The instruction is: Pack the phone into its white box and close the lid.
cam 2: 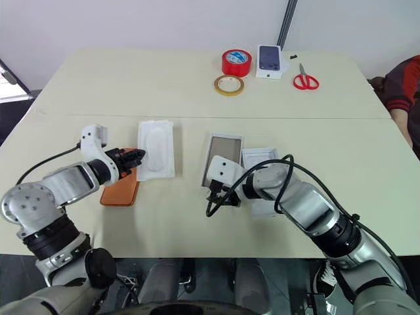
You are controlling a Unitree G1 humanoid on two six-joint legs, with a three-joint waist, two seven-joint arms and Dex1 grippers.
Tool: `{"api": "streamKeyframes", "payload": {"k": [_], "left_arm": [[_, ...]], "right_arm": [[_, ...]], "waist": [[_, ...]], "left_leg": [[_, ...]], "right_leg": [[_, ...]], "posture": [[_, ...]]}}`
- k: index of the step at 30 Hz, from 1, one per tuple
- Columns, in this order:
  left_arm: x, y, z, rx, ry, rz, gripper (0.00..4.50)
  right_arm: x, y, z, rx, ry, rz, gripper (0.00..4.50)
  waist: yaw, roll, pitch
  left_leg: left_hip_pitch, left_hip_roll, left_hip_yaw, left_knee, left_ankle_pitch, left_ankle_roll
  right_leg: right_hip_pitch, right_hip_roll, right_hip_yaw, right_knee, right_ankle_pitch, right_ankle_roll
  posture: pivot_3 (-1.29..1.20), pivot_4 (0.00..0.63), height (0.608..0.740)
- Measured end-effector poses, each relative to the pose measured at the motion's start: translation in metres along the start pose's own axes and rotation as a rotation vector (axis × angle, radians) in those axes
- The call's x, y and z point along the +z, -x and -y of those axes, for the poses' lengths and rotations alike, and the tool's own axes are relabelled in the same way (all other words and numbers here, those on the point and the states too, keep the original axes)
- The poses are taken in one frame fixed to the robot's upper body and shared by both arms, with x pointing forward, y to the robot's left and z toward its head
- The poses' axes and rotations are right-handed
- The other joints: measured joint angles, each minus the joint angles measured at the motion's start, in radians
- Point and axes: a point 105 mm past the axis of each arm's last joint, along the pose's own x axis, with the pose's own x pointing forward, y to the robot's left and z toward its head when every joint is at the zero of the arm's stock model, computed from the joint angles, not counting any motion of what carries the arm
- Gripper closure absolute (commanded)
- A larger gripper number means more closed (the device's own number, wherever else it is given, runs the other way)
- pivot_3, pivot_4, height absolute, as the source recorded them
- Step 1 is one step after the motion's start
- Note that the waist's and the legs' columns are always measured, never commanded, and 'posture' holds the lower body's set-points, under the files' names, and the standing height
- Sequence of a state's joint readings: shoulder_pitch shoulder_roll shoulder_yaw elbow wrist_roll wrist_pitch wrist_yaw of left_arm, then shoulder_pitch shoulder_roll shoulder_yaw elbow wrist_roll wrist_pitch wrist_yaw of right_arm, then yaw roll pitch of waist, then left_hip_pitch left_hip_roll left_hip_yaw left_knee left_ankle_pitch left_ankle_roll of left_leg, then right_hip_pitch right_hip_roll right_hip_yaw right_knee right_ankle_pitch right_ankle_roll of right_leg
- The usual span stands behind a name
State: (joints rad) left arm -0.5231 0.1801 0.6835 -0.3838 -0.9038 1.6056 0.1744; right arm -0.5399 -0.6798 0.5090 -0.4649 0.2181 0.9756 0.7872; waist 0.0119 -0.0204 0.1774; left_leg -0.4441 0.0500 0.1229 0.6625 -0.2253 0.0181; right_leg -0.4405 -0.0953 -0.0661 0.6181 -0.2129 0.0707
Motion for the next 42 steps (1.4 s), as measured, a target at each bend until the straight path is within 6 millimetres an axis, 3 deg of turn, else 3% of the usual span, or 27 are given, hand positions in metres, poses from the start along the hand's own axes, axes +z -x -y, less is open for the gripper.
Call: {"api": "streamKeyframes", "payload": {"k": [2, 9, 18, 21, 27, 33, 37, 42], "left_arm": [[0.001, 0.001, 0.000, -0.003, -0.004, 0.004, 4.50], [0.005, 0.004, 0.002, -0.025, -0.009, 0.018, 4.50], [0.015, 0.006, 0.013, -0.081, -0.027, 0.044, 4.50], [0.015, 0.006, 0.013, -0.082, -0.025, 0.040, 4.50], [0.011, 0.004, 0.015, -0.081, -0.033, 0.022, 4.50], [0.000, -0.004, 0.022, -0.069, -0.057, -0.023, 4.50], [-0.022, -0.016, 0.042, -0.098, -0.061, -0.083, 4.50], [-0.042, -0.025, 0.056, -0.104, -0.060, -0.144, 4.50]], "right_arm": [[-0.003, -0.002, -0.001, -0.002, 0.020, -0.022, 4.46], [0.001, -0.006, -0.007, 0.014, 0.127, -0.008, 4.46], [0.041, -0.037, -0.017, 0.094, 0.209, 0.137, 4.46], [0.042, -0.045, -0.018, 0.111, 0.213, 0.136, 3.55], [0.041, -0.038, -0.011, 0.116, 0.201, 0.142, 0.48], [0.036, 0.008, 0.022, 0.009, 0.128, 0.192, 0.48], [0.025, 0.031, 0.047, -0.090, 0.052, 0.191, 0.48], [0.017, 0.033, 0.058, -0.125, 0.018, 0.179, 0.48]], "waist": [[0.000, 0.000, 0.000], [-0.001, 0.000, 0.000], [-0.005, -0.002, 0.000], [-0.003, -0.002, 0.000], [-0.003, -0.003, 0.000], [0.001, -0.003, 0.000], [0.000, -0.004, 0.000], [-0.003, -0.004, 0.001]], "left_leg": [[0.000, 0.000, 0.000, 0.000, 0.000, 0.000], [0.000, 0.000, 0.000, 0.000, 0.000, 0.000], [0.000, 0.000, 0.000, 0.000, 0.000, -0.001], [0.000, 0.000, 0.000, 0.000, 0.000, -0.001], [0.000, 0.000, 0.000, 0.000, 0.000, -0.001], [0.000, 0.000, 0.000, 0.000, -0.001, -0.003], [0.001, 0.000, 0.000, 0.000, -0.001, -0.002], [0.001, 0.000, 0.000, 0.000, 0.000, 0.000]], "right_leg": [[0.000, 0.000, 0.000, 0.000, 0.000, 0.000], [0.000, 0.001, 0.000, 0.000, 0.000, 0.000], [0.000, 0.002, 0.000, 0.001, 0.000, 0.000], [0.000, 0.002, 0.000, 0.001, 0.000, 0.000], [0.000, 0.002, 0.000, 0.001, 0.000, 0.000], [0.000, 0.000, 0.000, 0.000, 0.000, 0.000], [0.001, 0.000, 0.000, 0.000, 0.000, 0.000], [0.000, 0.002, 0.000, 0.001, 0.000, 0.000]], "posture": [[0.00, 0.150, 0.736], [0.00, 0.150, 0.736], [0.00, 0.150, 0.736], [0.00, 0.150, 0.736], [0.00, 0.150, 0.736], [0.00, 0.150, 0.736], [0.00, 0.150, 0.736], [0.00, 0.150, 0.736]]}}
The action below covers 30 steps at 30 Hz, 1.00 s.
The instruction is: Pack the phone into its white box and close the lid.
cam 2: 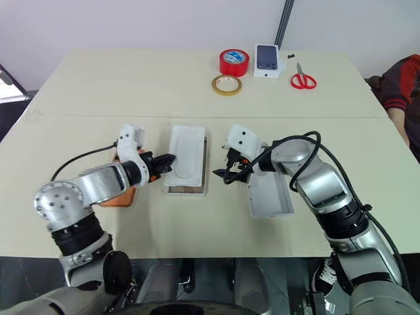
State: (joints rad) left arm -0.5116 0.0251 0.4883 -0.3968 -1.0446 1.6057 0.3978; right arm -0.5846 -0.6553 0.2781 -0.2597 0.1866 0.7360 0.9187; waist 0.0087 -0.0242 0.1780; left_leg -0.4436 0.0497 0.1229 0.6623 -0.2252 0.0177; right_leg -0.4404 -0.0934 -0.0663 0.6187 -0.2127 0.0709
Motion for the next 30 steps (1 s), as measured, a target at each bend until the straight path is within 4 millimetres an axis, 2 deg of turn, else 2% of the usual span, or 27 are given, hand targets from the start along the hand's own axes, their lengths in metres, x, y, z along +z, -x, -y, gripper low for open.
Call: {"api": "streamKeyframes", "payload": {"k": [9, 13, 19, 21, 23, 28, 30], "left_arm": [[-0.010, -0.002, -0.003, 0.044, 0.027, -0.022, 4.50], [-0.010, -0.002, -0.001, 0.033, 0.026, -0.021, 3.07], [-0.005, 0.001, 0.013, -0.047, 0.025, 0.000, 0.06], [0.000, 0.004, 0.016, -0.069, 0.023, 0.018, 0.00], [0.005, 0.007, 0.016, -0.085, 0.022, 0.036, 0.00], [0.024, 0.021, 0.009, -0.078, -0.022, 0.097, 0.00], [0.031, 0.028, 0.002, -0.057, -0.074, 0.110, 0.00]], "right_arm": [[-0.001, 0.004, 0.008, -0.029, 0.014, 0.010, 0.48], [-0.004, 0.004, 0.011, -0.036, 0.014, 0.008, 0.41], [0.000, 0.000, 0.013, -0.043, 0.009, 0.023, 0.41], [0.003, -0.002, 0.013, -0.047, 0.004, 0.030, 0.96], [0.007, -0.007, 0.014, -0.051, -0.010, 0.041, 1.72], [0.013, -0.021, 0.016, -0.073, -0.048, 0.043, 4.36], [0.023, -0.029, 0.015, -0.078, -0.059, 0.062, 4.45]], "waist": [[0.004, 0.000, 0.000], [0.004, 0.000, 0.000], [0.003, 0.000, 0.000], [0.003, 0.000, 0.000], [0.000, 0.000, 0.000], [0.001, 0.000, 0.000], [-0.002, 0.000, 0.000]], "left_leg": [[0.000, 0.000, 0.000, 0.000, 0.000, 0.000], [0.000, 0.000, 0.000, 0.000, 0.000, 0.000], [0.000, 0.000, 0.000, 0.000, 0.000, 0.000], [0.000, 0.000, 0.000, 0.000, 0.000, 0.000], [0.000, 0.000, 0.000, 0.000, 0.000, 0.000], [0.000, 0.000, -0.001, 0.000, 0.000, 0.000], [0.000, 0.000, -0.001, 0.000, 0.000, 0.000]], "right_leg": [[0.000, 0.000, 0.000, 0.000, 0.000, 0.000], [0.000, 0.000, 0.000, 0.000, 0.000, 0.000], [0.000, 0.000, 0.000, 0.000, 0.000, 0.000], [0.000, 0.000, 0.000, 0.000, 0.000, 0.000], [0.000, 0.000, 0.000, 0.000, 0.000, 0.000], [0.000, 0.000, 0.000, 0.000, 0.000, 0.000], [0.000, 0.000, 0.000, 0.000, 0.000, 0.000]], "posture": [[0.00, 0.150, 0.736], [0.00, 0.150, 0.736], [0.00, 0.150, 0.736], [0.00, 0.150, 0.736], [0.00, 0.150, 0.736], [0.00, 0.150, 0.736], [0.00, 0.150, 0.736]]}}
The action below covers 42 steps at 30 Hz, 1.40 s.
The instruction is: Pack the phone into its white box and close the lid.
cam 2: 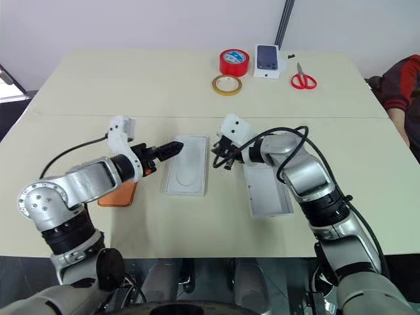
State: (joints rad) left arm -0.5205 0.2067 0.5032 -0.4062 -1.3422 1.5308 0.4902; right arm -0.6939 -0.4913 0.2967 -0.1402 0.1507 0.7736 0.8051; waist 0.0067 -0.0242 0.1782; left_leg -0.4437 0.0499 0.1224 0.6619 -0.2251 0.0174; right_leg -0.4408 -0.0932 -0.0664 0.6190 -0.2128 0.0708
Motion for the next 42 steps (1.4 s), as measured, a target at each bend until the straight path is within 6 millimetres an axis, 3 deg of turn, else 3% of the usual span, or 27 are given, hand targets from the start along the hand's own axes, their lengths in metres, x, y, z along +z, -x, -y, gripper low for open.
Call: {"api": "streamKeyframes", "payload": {"k": [7, 13, 19, 29, 34, 37, 39, 42], "left_arm": [[0.011, 0.035, -0.036, 0.127, -0.253, 0.038, 0.00], [-0.015, 0.066, -0.066, 0.090, -0.419, -0.038, 0.00], [-0.037, 0.081, -0.069, 0.020, -0.516, -0.098, 0.00], [-0.048, 0.087, -0.068, 0.002, -0.546, -0.112, 0.00], [-0.041, 0.083, -0.067, 0.008, -0.525, -0.065, 0.00], [-0.025, 0.081, -0.079, 0.089, -0.439, 0.009, 0.00], [-0.015, 0.086, -0.101, 0.208, -0.342, 0.038, 0.00], [-0.016, 0.094, -0.118, 0.294, -0.271, 0.015, 0.00]], "right_arm": [[0.021, -0.034, -0.015, -0.006, -0.025, 0.015, 4.45], [0.010, -0.063, -0.018, -0.057, -0.042, -0.060, 4.45], [-0.003, -0.082, -0.019, -0.081, -0.035, -0.105, 4.45], [-0.003, -0.081, -0.020, -0.075, 0.046, -0.137, 4.45], [0.001, -0.075, -0.024, -0.052, 0.072, -0.108, 4.45], [0.021, -0.073, -0.031, -0.027, 0.081, -0.021, 4.45], [0.038, -0.071, -0.040, 0.010, 0.084, 0.047, 4.45], [0.050, -0.075, -0.058, 0.075, 0.074, 0.085, 4.45]], "waist": [[-0.022, 0.000, 0.000], [-0.024, 0.000, -0.001], [-0.031, 0.001, 0.000], [-0.044, 0.001, 0.000], [-0.049, 0.001, 0.000], [-0.053, 0.001, 0.000], [-0.053, 0.001, 0.000], [-0.052, 0.001, 0.000]], "left_leg": [[0.000, 0.001, 0.003, -0.005, 0.000, -0.006], [-0.004, 0.001, 0.006, -0.015, 0.001, -0.009], [-0.008, 0.002, 0.009, -0.017, 0.002, -0.010], [-0.008, 0.002, 0.009, -0.017, 0.002, -0.010], [-0.008, 0.002, 0.009, -0.017, 0.002, -0.010], [-0.008, 0.003, 0.009, -0.016, 0.002, -0.010], [-0.006, 0.004, 0.009, -0.016, 0.003, -0.010], [-0.005, 0.004, 0.009, -0.016, 0.005, -0.008]], "right_leg": [[-0.004, -0.002, 0.001, 0.000, 0.000, -0.001], [-0.016, -0.006, 0.003, -0.002, 0.000, -0.001], [-0.021, -0.006, 0.006, -0.002, 0.001, -0.002], [-0.021, -0.005, 0.006, -0.002, 0.001, -0.002], [-0.021, -0.005, 0.006, -0.002, 0.001, -0.002], [-0.021, -0.004, 0.006, 0.000, 0.001, -0.002], [-0.020, -0.001, 0.006, 0.001, 0.001, -0.001], [-0.019, 0.002, 0.006, 0.002, 0.002, 0.001]], "posture": [[0.00, 0.150, 0.736], [0.00, 0.150, 0.736], [0.00, 0.150, 0.736], [0.00, 0.150, 0.736], [0.00, 0.150, 0.736], [0.00, 0.150, 0.736], [0.00, 0.150, 0.736], [0.00, 0.150, 0.736]]}}
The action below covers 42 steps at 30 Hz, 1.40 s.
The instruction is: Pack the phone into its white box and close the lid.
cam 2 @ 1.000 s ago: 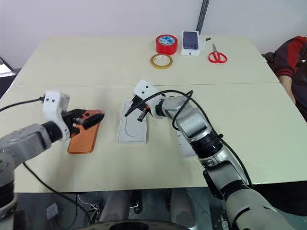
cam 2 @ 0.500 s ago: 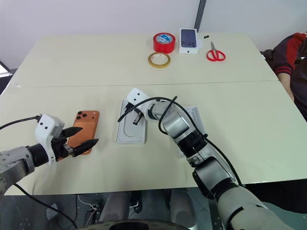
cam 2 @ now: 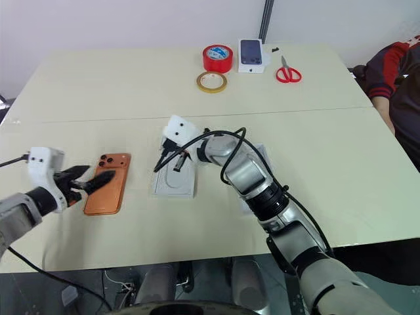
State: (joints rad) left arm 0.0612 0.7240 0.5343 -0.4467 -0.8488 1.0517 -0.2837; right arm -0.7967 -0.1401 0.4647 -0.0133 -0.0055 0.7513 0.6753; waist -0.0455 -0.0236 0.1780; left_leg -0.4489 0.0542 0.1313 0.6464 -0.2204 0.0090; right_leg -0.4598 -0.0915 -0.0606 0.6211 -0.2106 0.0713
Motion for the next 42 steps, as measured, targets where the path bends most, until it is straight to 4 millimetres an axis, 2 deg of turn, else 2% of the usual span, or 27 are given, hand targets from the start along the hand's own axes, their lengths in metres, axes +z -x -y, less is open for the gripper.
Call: {"api": "streamKeyframes", "payload": {"k": [6, 15, 23, 28, 42], "left_arm": [[-0.014, -0.005, -0.012, 0.061, 0.099, -0.132, 0.00], [-0.015, -0.005, 0.000, 0.002, 0.134, -0.225, 0.00], [-0.021, -0.007, 0.022, -0.077, 0.178, -0.243, 0.00], [-0.024, -0.009, 0.033, -0.124, 0.220, -0.221, 0.00], [-0.021, -0.010, 0.033, -0.163, 0.353, -0.193, 0.00]], "right_arm": [[0.005, -0.030, -0.045, 0.146, 0.038, -0.059, 4.45], [-0.015, -0.054, -0.072, 0.239, 0.113, -0.197, 4.45], [-0.013, -0.061, -0.078, 0.264, 0.159, -0.197, 4.45], [-0.015, -0.060, -0.075, 0.260, 0.173, -0.199, 4.45], [-0.018, -0.057, -0.069, 0.249, 0.185, -0.208, 4.45]], "waist": [[0.002, -0.002, -0.001], [0.001, -0.002, -0.001], [0.003, 0.000, -0.008], [0.007, 0.000, -0.010], [0.011, 0.000, -0.012]], "left_leg": [[0.000, 0.001, -0.001, 0.002, -0.001, -0.004], [0.003, -0.002, 0.000, 0.001, -0.001, -0.005], [0.005, -0.002, 0.000, 0.000, -0.001, -0.005], [0.005, -0.003, -0.001, 0.000, -0.001, -0.005], [0.006, -0.003, -0.002, 0.000, -0.001, -0.005]], "right_leg": [[0.000, 0.000, 0.000, 0.003, -0.001, -0.002], [0.000, -0.004, 0.000, 0.007, -0.001, -0.002], [0.001, -0.007, 0.000, 0.007, -0.001, -0.002], [0.001, -0.008, 0.000, 0.007, -0.001, -0.002], [-0.001, -0.010, -0.001, 0.006, -0.001, -0.003]], "posture": [[0.00, 0.150, 0.736], [0.00, 0.150, 0.736], [0.00, 0.150, 0.736], [0.00, 0.150, 0.736], [0.00, 0.150, 0.736]]}}
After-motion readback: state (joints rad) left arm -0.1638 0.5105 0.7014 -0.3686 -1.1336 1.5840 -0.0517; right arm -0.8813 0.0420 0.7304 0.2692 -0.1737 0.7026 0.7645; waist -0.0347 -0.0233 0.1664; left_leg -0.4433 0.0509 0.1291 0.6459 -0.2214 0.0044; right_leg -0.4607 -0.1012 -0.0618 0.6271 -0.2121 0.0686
